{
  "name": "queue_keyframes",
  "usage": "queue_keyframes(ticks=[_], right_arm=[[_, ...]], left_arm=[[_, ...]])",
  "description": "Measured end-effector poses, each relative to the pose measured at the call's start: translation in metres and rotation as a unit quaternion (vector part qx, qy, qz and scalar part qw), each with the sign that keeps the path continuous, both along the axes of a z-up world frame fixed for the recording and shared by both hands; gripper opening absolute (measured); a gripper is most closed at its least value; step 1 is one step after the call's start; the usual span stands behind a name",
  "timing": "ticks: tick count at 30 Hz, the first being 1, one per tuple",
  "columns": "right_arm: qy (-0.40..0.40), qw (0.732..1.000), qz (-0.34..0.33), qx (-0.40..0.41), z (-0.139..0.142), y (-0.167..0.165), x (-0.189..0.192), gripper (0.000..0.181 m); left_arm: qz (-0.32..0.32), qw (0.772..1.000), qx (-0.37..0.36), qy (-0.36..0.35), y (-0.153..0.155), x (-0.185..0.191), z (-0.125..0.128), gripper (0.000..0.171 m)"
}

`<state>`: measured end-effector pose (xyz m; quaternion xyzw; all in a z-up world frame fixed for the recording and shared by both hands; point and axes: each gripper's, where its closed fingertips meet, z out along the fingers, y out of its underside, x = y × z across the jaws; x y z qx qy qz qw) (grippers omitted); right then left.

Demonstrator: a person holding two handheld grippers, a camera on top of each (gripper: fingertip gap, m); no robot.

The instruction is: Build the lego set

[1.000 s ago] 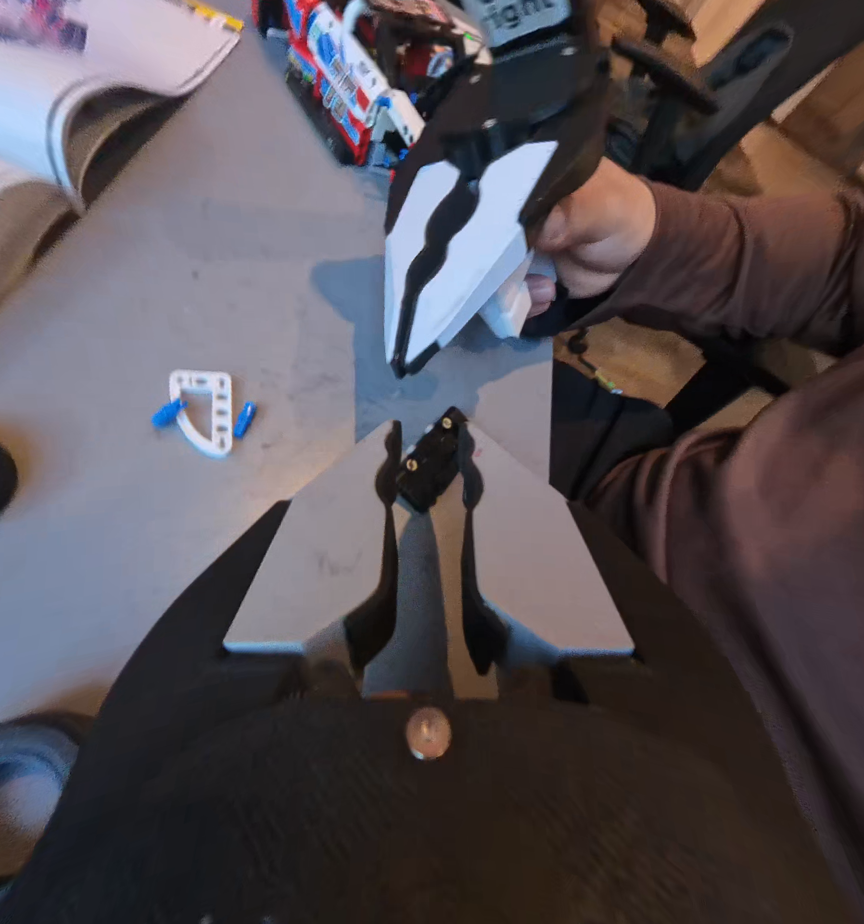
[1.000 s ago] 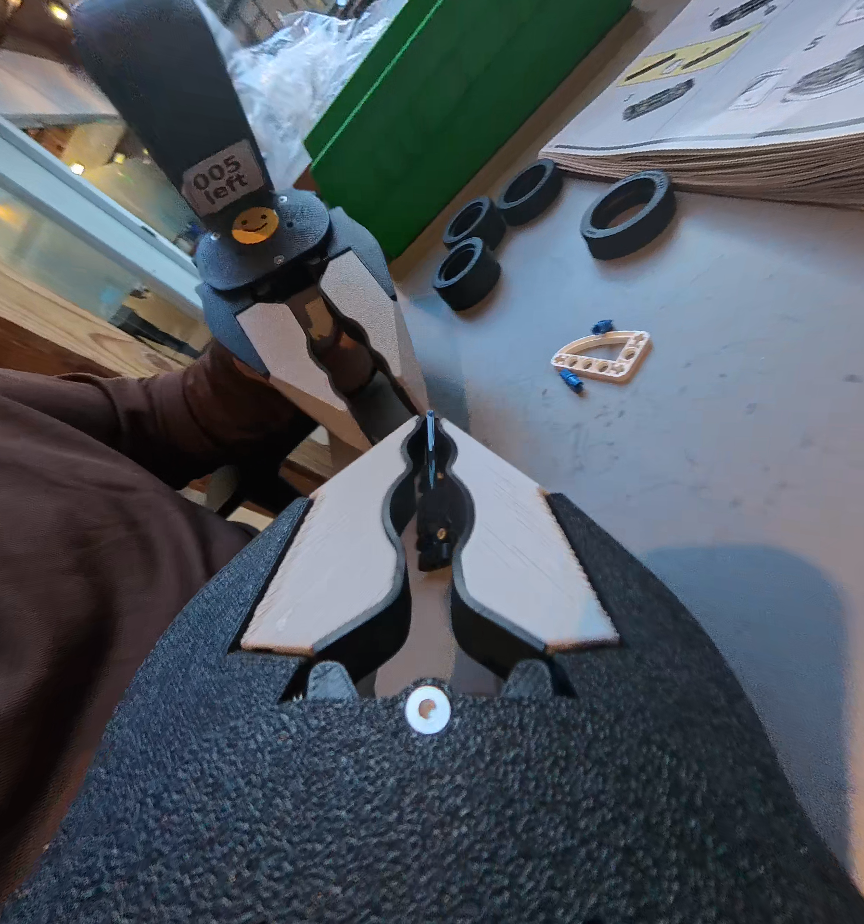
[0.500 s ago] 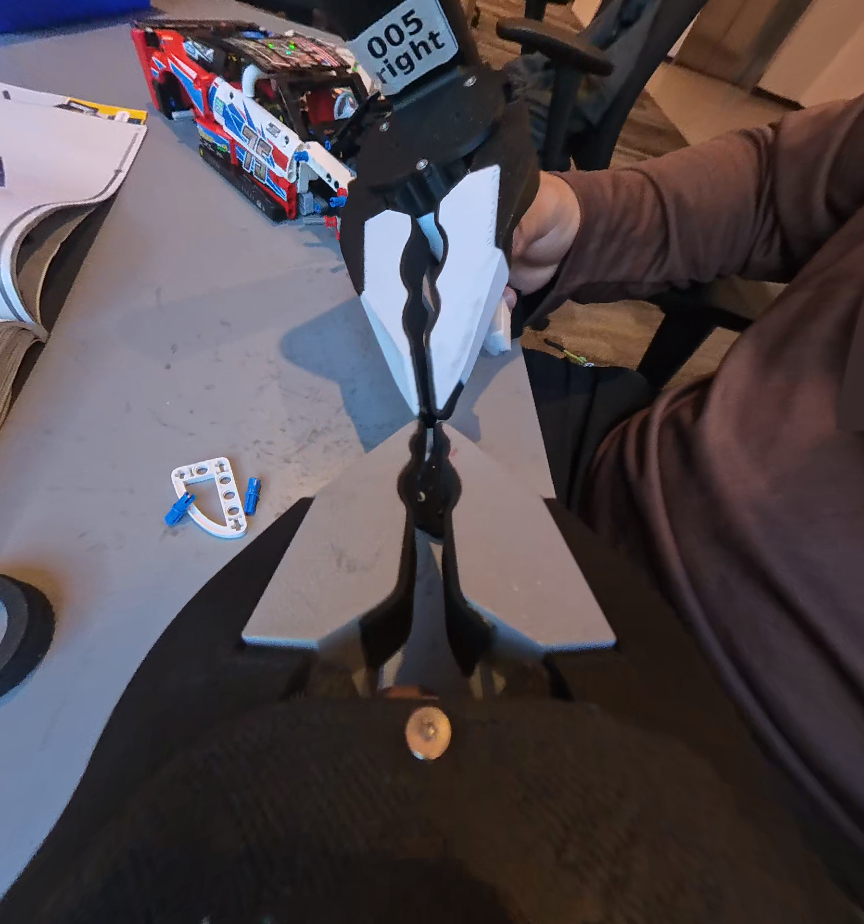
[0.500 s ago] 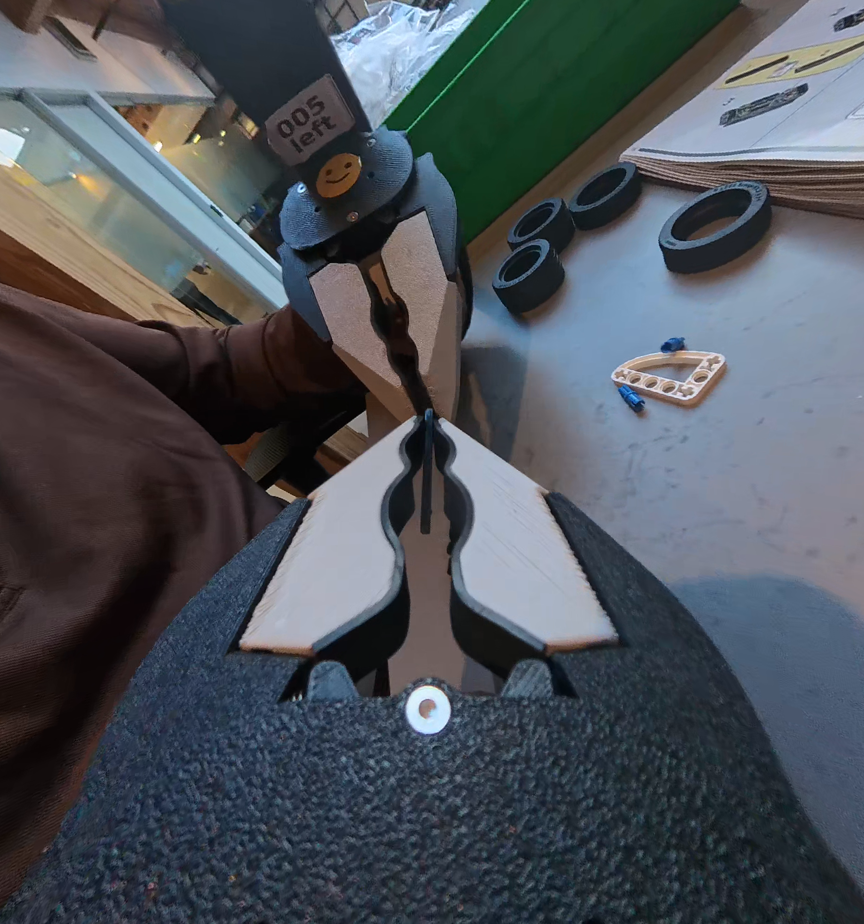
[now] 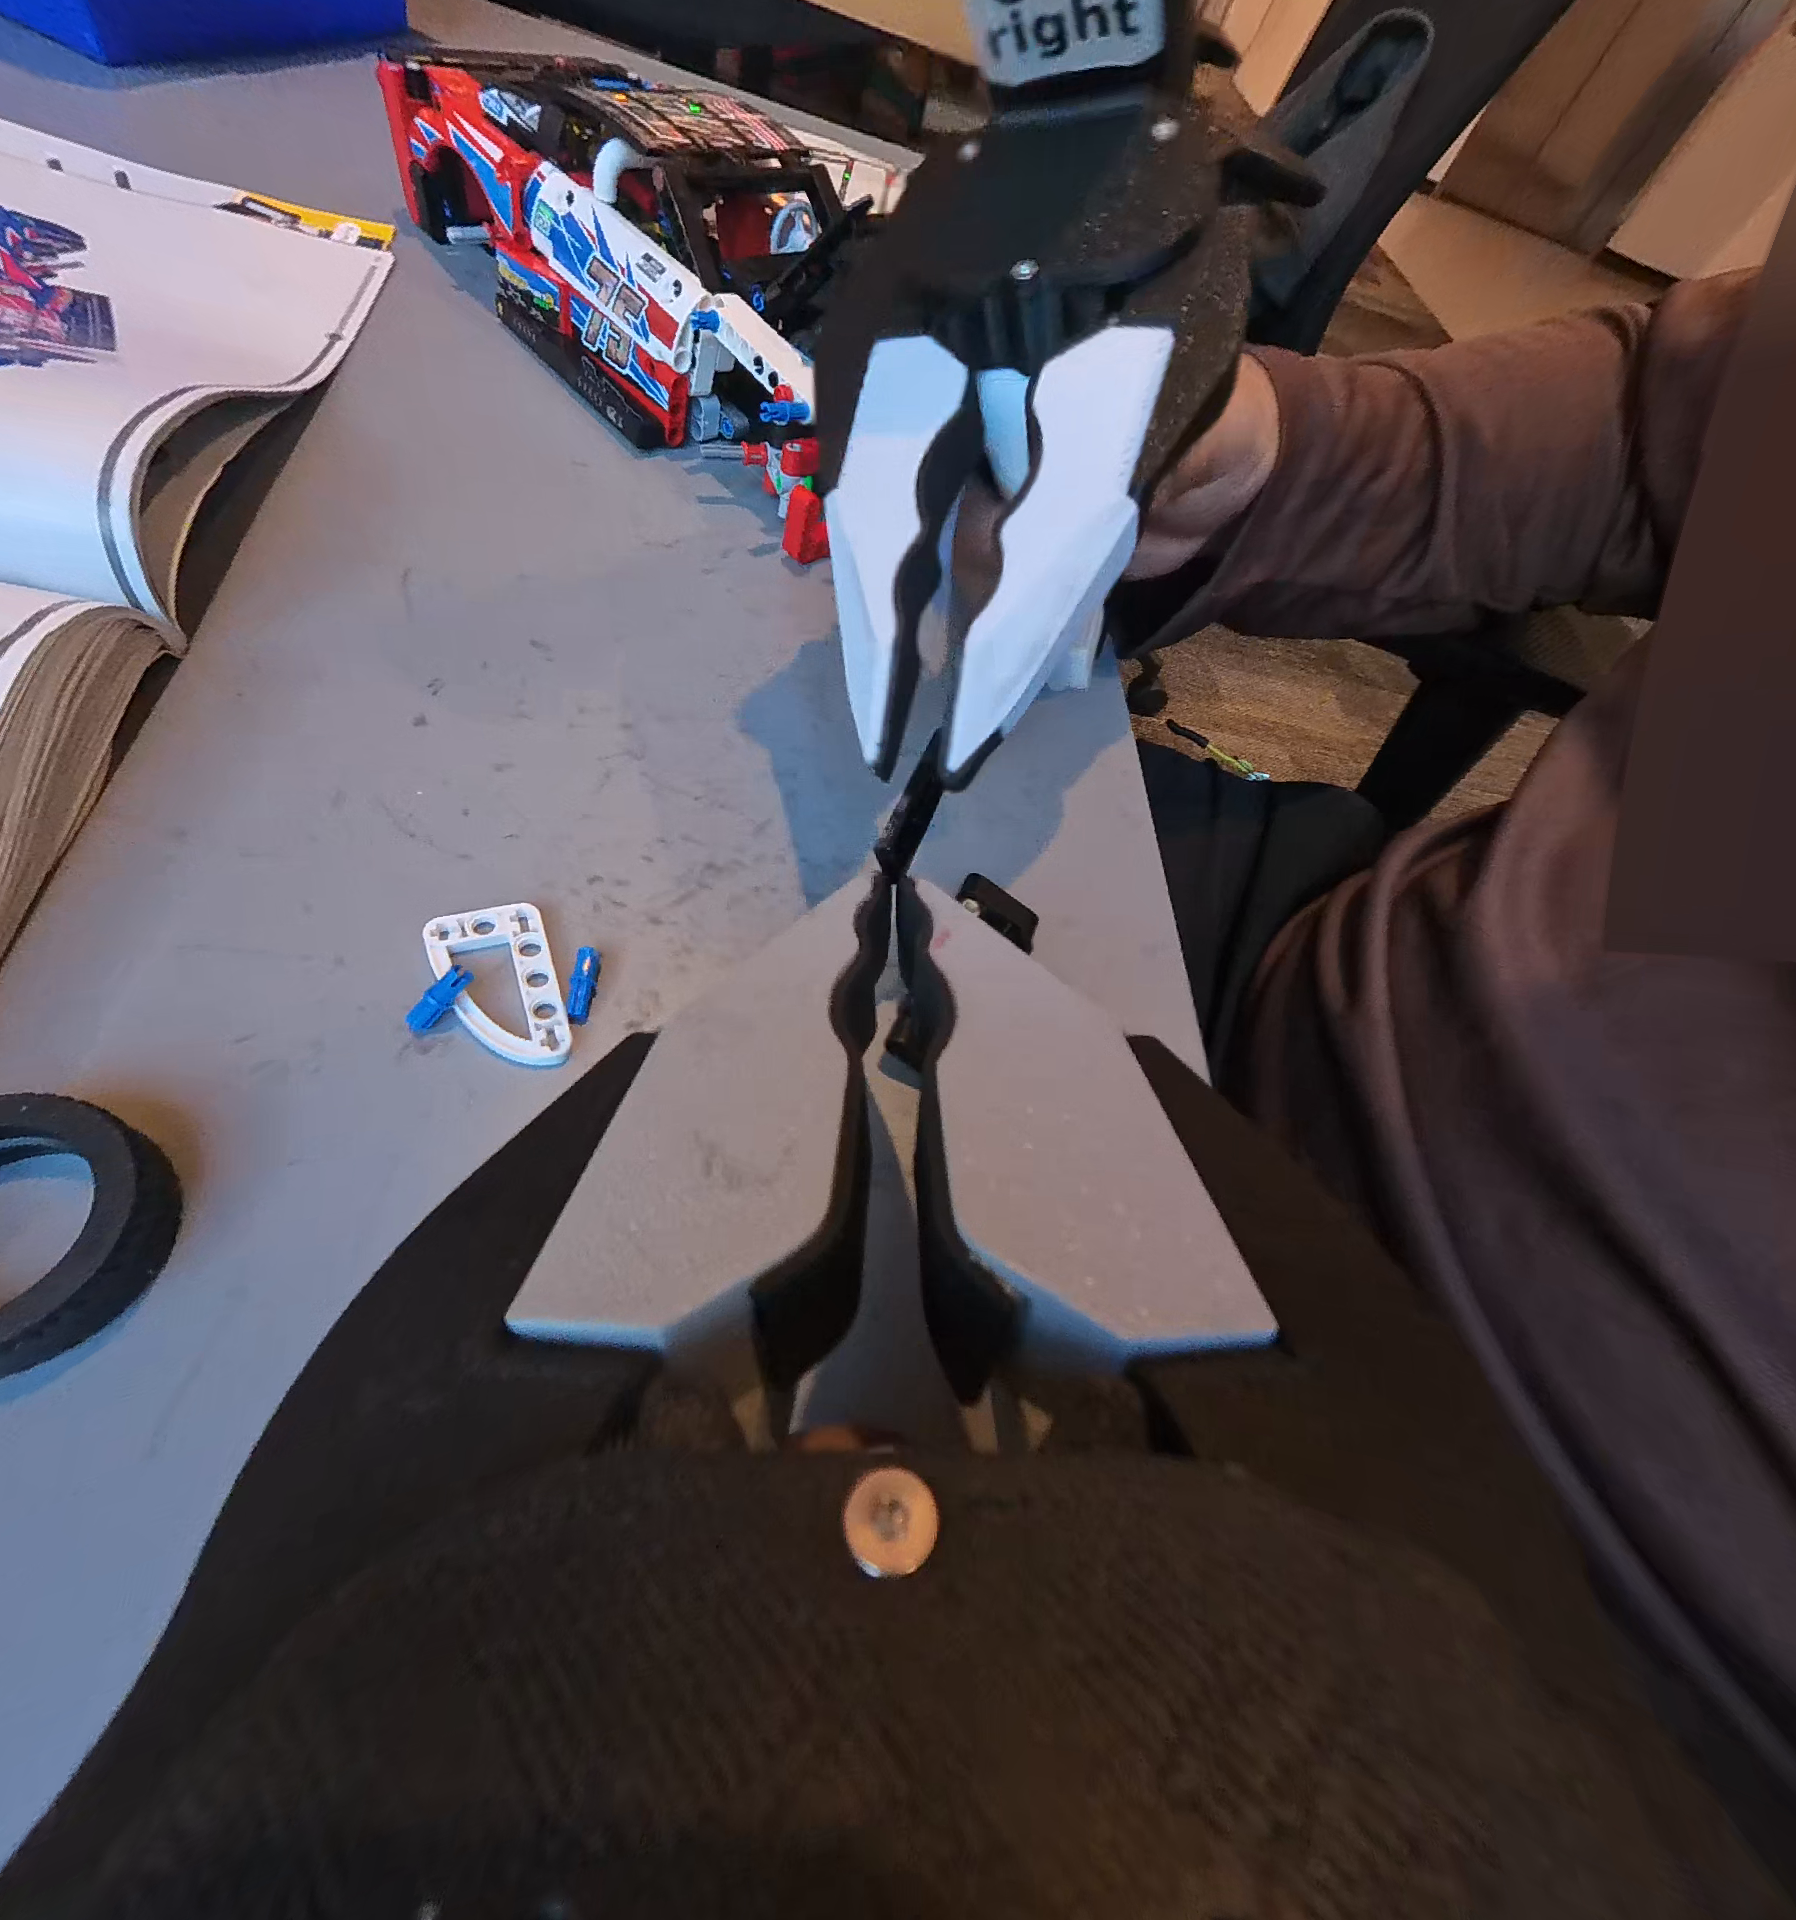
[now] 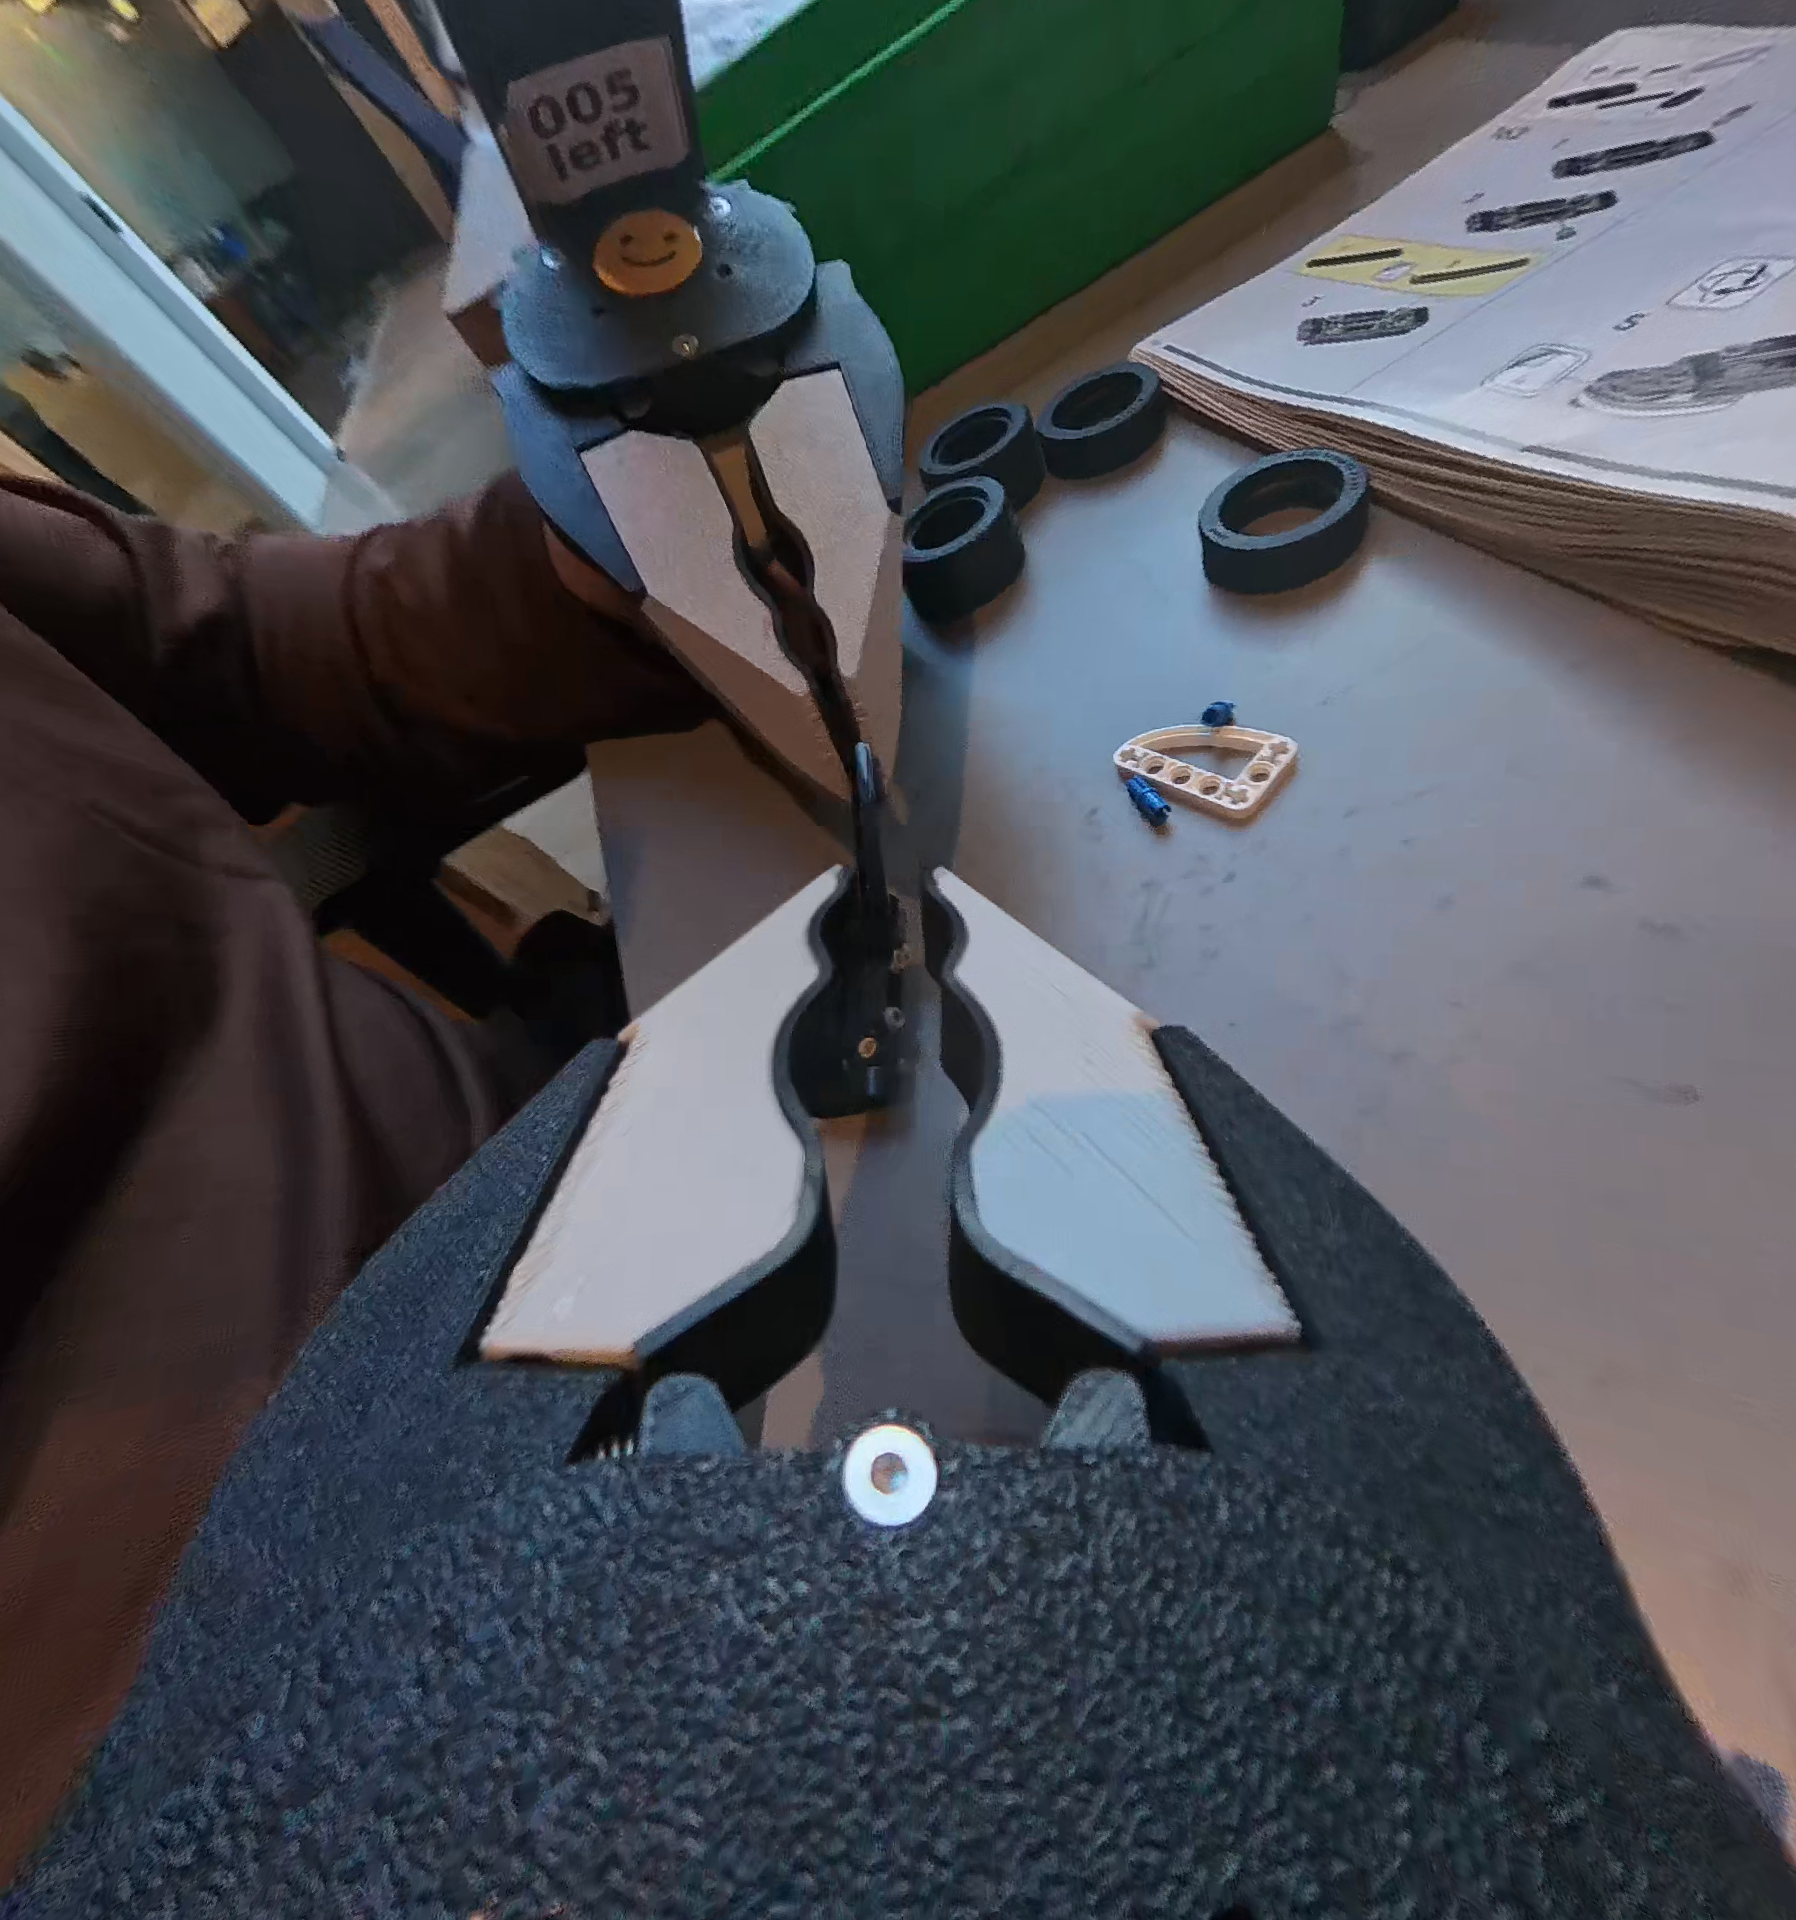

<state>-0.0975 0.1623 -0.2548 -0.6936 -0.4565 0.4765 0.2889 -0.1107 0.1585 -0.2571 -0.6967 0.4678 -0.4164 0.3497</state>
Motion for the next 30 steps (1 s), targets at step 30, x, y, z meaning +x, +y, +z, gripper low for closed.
queue_keyframes(ticks=[30], right_arm=[[-0.169,0.970,0.073,0.158,-0.041,-0.008,0.002,0.003]], left_arm=[[-0.126,0.957,0.194,0.176,-0.015,0.005,-0.046,0.038]])
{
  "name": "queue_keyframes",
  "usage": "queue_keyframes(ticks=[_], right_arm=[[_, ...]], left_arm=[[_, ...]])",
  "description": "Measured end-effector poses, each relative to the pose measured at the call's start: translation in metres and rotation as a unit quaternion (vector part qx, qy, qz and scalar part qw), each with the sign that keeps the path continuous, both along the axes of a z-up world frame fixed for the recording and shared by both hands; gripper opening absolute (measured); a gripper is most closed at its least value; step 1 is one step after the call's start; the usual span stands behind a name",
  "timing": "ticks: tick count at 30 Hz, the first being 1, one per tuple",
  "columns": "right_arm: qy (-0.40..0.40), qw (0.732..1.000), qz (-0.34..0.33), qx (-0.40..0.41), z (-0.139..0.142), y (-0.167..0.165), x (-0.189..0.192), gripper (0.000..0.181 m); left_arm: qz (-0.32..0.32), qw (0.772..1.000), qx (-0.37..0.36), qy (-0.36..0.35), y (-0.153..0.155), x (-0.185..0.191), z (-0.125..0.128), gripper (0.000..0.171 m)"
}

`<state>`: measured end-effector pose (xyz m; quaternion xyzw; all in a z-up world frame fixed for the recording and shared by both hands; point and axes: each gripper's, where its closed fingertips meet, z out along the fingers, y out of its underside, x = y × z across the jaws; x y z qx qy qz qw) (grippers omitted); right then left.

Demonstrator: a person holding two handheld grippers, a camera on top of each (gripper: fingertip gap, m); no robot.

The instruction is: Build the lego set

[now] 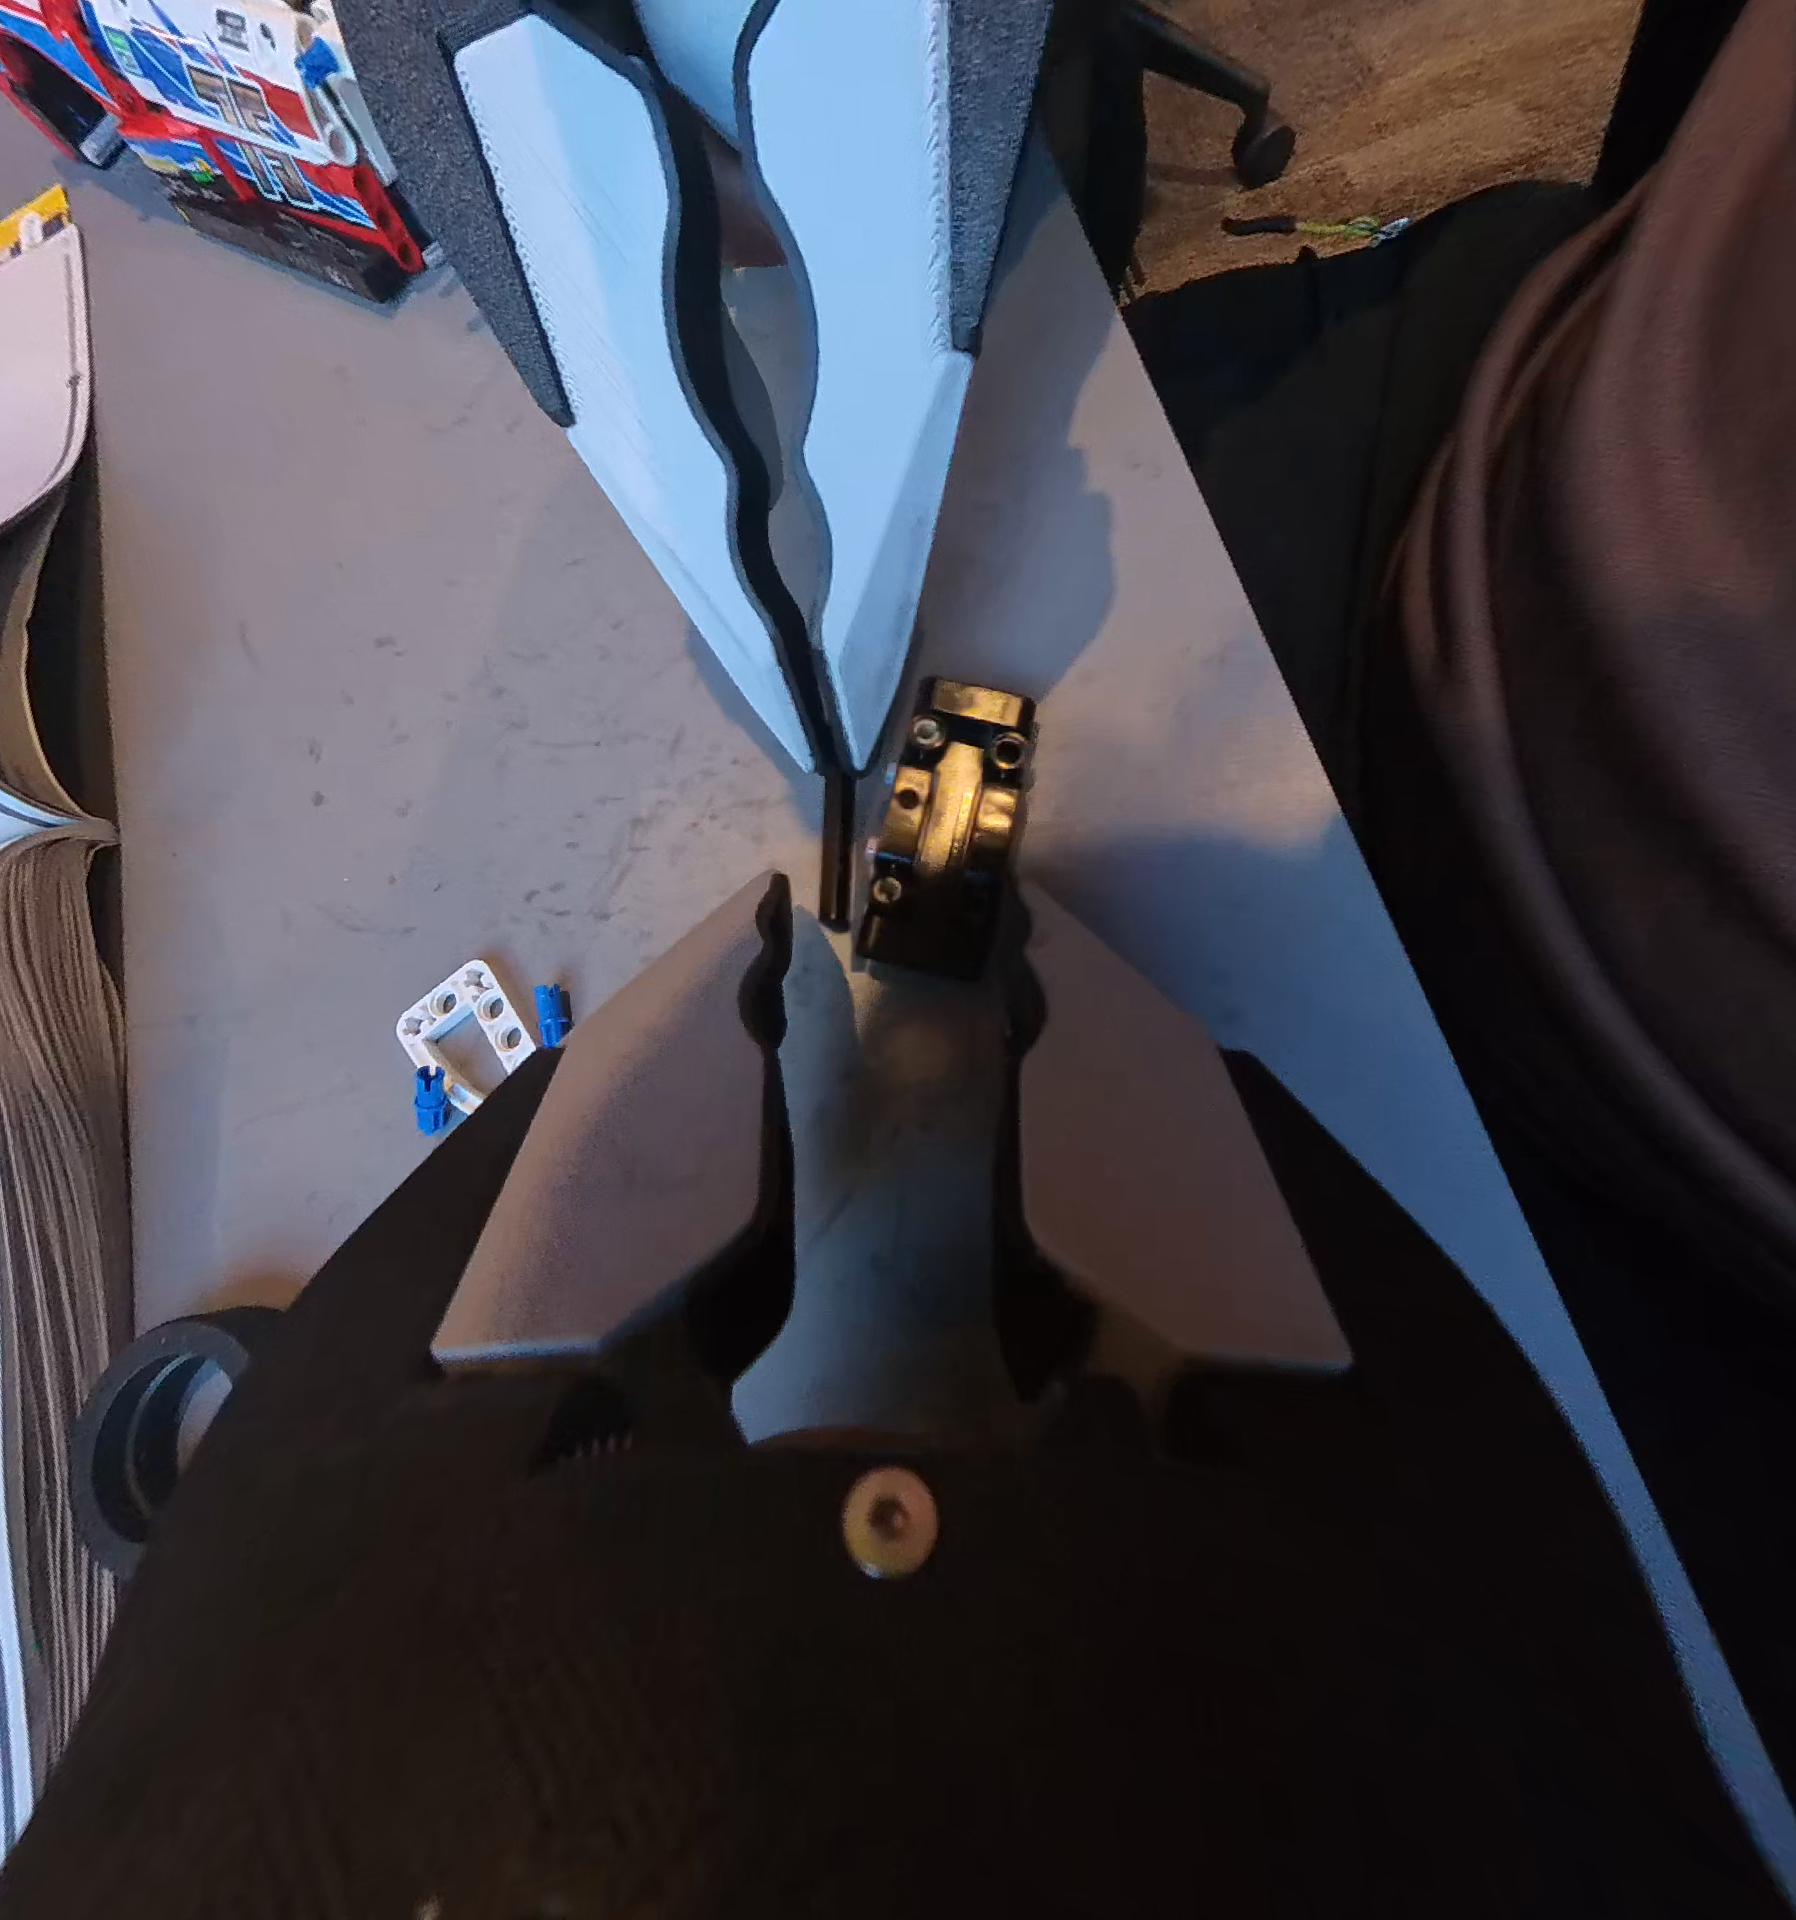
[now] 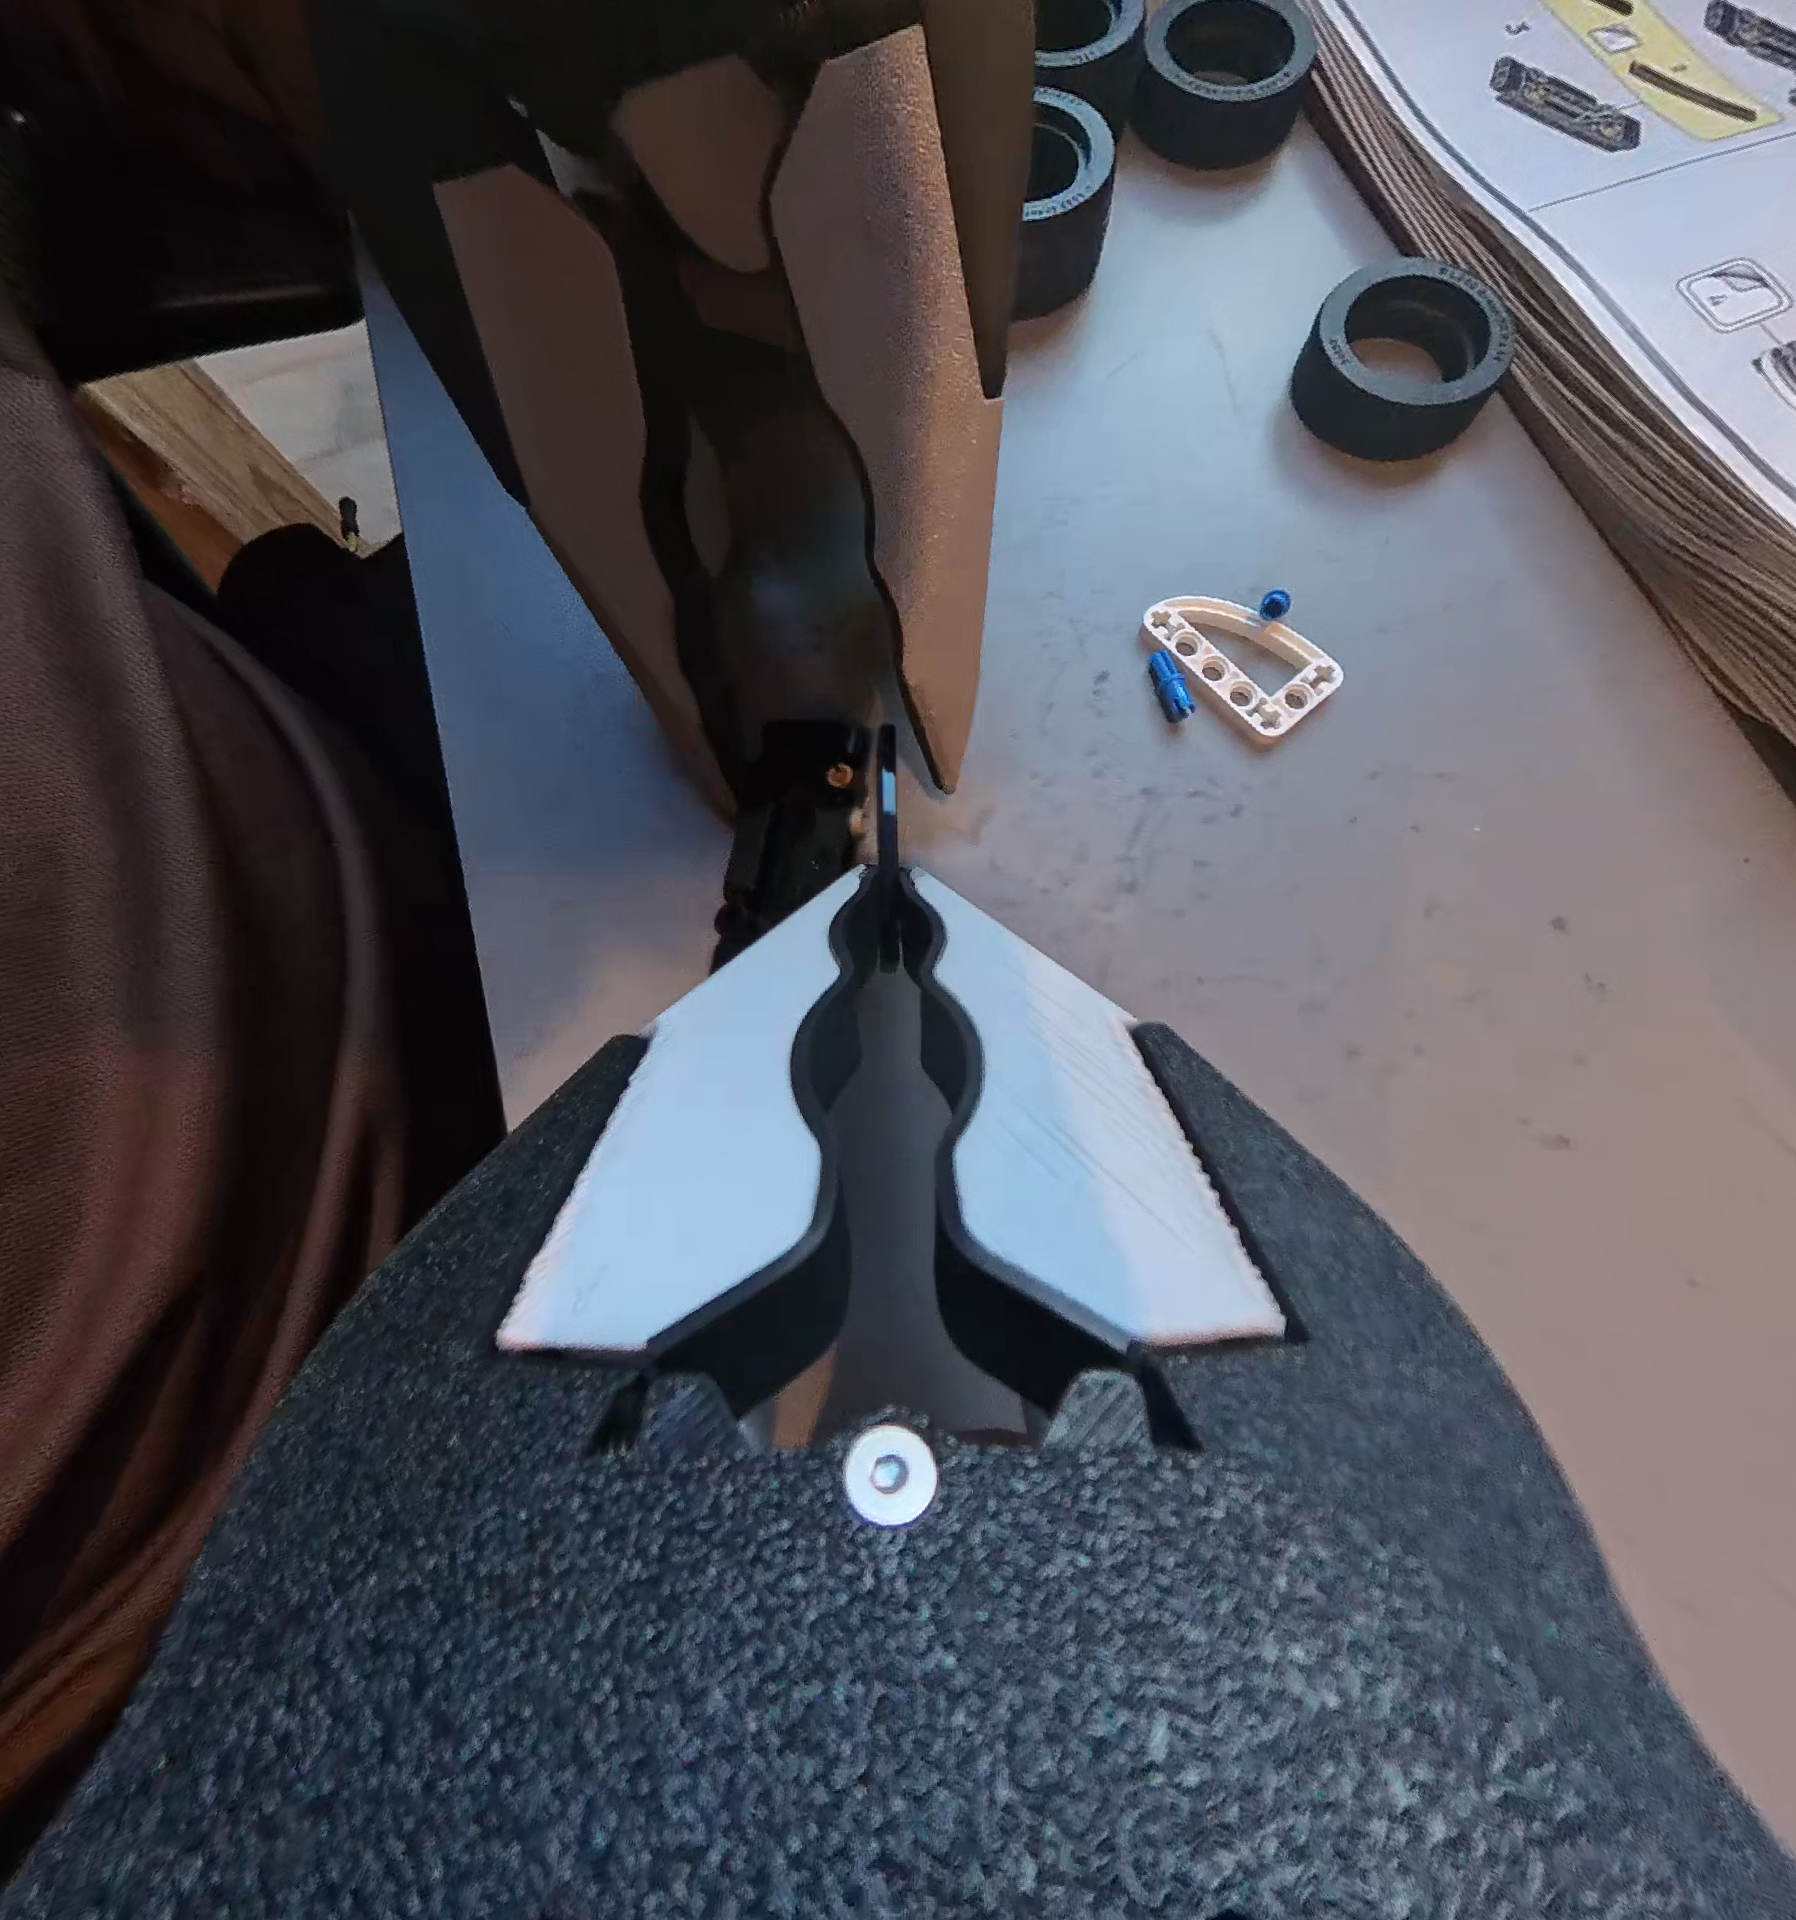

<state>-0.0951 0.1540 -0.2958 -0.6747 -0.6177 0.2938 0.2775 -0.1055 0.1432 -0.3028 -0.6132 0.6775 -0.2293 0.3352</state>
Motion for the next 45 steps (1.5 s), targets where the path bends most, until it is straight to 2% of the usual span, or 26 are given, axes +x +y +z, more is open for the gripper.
queue_keyframes(ticks=[20,31,37,45], right_arm=[[-0.018,0.999,0.008,0.024,-0.001,-0.001,-0.003,0.003],[-0.022,0.999,0.031,0.001,0.000,-0.003,-0.002,0.004],[-0.007,0.998,0.043,-0.040,0.001,-0.009,-0.001,0.008],[-0.008,0.996,0.050,-0.076,-0.001,-0.017,0.002,0.027]], left_arm=[[-0.007,1.000,0.013,-0.002,-0.002,0.002,0.000,0.030],[-0.014,1.000,0.007,-0.002,-0.004,0.003,-0.001,0.028],[-0.014,1.000,-0.004,-0.001,-0.004,0.003,-0.001,0.027],[-0.014,1.000,-0.015,0.000,-0.004,0.003,-0.002,0.027]])
